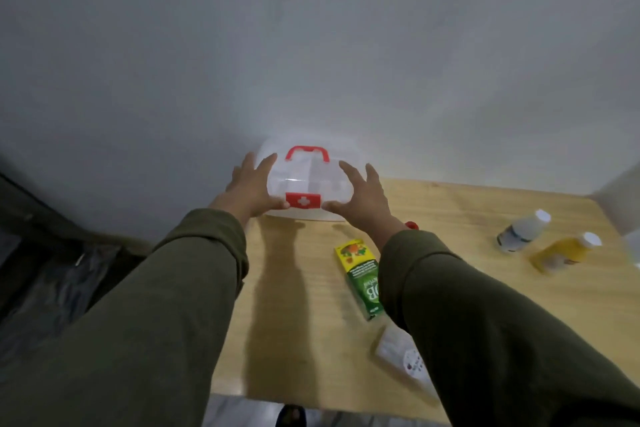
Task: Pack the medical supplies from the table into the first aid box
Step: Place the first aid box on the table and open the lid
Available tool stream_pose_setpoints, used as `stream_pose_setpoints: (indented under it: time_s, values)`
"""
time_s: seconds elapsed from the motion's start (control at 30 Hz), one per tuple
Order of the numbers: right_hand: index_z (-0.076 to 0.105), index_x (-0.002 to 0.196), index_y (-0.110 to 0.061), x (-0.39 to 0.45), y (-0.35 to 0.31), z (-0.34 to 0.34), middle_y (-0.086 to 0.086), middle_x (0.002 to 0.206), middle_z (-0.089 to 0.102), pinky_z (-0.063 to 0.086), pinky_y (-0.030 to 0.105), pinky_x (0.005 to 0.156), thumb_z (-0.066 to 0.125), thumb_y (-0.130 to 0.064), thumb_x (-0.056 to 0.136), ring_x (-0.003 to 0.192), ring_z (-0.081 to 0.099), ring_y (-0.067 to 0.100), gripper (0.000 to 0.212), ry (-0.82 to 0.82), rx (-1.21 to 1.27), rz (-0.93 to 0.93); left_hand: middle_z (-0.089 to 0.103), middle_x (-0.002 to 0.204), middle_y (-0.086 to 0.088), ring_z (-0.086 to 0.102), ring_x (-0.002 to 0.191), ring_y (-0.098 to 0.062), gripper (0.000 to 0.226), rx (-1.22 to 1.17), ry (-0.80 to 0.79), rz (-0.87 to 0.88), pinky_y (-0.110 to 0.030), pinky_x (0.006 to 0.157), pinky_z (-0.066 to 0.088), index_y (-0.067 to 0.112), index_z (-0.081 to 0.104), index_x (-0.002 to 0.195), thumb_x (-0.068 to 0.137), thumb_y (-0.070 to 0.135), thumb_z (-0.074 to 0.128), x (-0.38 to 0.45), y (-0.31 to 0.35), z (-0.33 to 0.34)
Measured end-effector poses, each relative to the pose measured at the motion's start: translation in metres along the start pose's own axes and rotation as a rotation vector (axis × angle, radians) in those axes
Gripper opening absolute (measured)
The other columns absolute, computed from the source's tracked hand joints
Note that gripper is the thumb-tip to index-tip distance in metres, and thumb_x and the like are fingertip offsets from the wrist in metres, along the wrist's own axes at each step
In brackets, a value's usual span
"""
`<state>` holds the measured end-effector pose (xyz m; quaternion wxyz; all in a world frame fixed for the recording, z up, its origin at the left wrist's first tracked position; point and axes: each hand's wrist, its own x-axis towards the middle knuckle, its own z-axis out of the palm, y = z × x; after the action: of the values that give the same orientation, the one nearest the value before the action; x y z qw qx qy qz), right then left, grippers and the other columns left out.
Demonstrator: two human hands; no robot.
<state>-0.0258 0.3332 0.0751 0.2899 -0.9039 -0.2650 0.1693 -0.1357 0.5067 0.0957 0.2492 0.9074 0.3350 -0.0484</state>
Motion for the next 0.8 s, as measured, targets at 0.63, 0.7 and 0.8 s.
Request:
stream_pose_setpoints:
  time_s: [0.63, 0.7, 0.8]
  values:
    - [0.0, 0.147, -0.039, -0.02, -0.01, 0.049, 0.012, 0.159, -0.011, 0.002, 0.062, 0.113, 0.069, -0.055, 0.074, 0.146, -0.008, 0.039, 0.102, 0.209, -0.545, -0.121, 0.011, 0.156, -0.004, 0.024, 0.141, -0.03, 0.098, -0.231, 0.032, 0.153, -0.044, 0.11, 0.03, 0.035, 0.008, 0.148, 0.078, 0.023, 0.075, -0.004, -0.034, 0.023]
    - [-0.004, 0.146, -0.04, -0.019, -0.009, 0.059, 0.012, 0.16, -0.007, -0.005, 0.063, 0.109, 0.071, -0.058, 0.071, 0.147, -0.007, 0.038, 0.108, 0.255, -0.675, -0.234, 0.012, 0.156, -0.004, 0.024, 0.141, -0.03, 0.096, -0.226, 0.041, 0.157, -0.045, 0.11, 0.031, 0.036, 0.007, 0.148, 0.08, 0.025, 0.073, -0.003, -0.035, 0.024]
    - [-0.005, 0.145, -0.041, -0.015, -0.008, 0.073, 0.013, 0.16, 0.004, -0.003, 0.064, 0.107, 0.074, -0.058, 0.067, 0.147, 0.002, 0.038, 0.113, 0.278, -0.742, -0.279, 0.008, 0.159, -0.003, 0.019, 0.144, -0.028, 0.094, -0.219, 0.051, 0.157, -0.043, 0.111, 0.029, 0.039, 0.007, 0.148, 0.082, 0.027, 0.072, -0.002, -0.039, 0.028]
